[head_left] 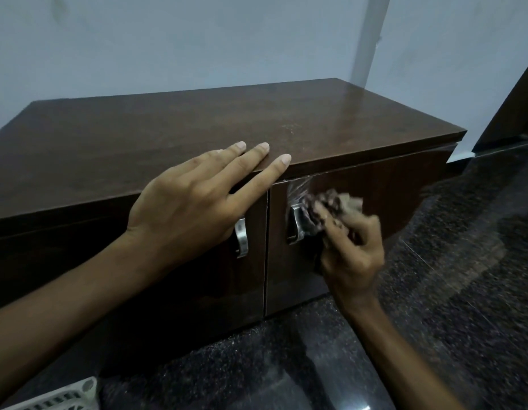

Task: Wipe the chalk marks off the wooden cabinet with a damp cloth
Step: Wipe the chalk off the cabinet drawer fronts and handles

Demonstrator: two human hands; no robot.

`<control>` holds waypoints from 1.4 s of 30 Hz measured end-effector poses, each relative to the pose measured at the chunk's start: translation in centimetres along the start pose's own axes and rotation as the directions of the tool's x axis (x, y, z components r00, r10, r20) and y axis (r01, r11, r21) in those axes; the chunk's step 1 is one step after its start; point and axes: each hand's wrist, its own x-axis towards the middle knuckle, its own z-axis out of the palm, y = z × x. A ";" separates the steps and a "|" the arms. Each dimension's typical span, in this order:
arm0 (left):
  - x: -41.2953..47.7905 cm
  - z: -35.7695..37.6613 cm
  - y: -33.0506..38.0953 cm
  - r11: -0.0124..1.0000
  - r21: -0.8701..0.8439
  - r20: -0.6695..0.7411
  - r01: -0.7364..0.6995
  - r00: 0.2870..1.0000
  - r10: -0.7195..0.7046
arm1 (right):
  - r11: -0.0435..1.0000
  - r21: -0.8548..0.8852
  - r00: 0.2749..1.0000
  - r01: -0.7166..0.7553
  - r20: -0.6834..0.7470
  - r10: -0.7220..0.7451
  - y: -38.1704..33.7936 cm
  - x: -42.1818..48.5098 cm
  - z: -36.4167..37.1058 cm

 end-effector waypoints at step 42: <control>2.0 -1.7 -0.5 0.981 -0.156 0.111 0.119 0.989 -0.103 | 0.977 0.074 0.980 -0.201 0.026 0.200 -1.2 3.3 -0.9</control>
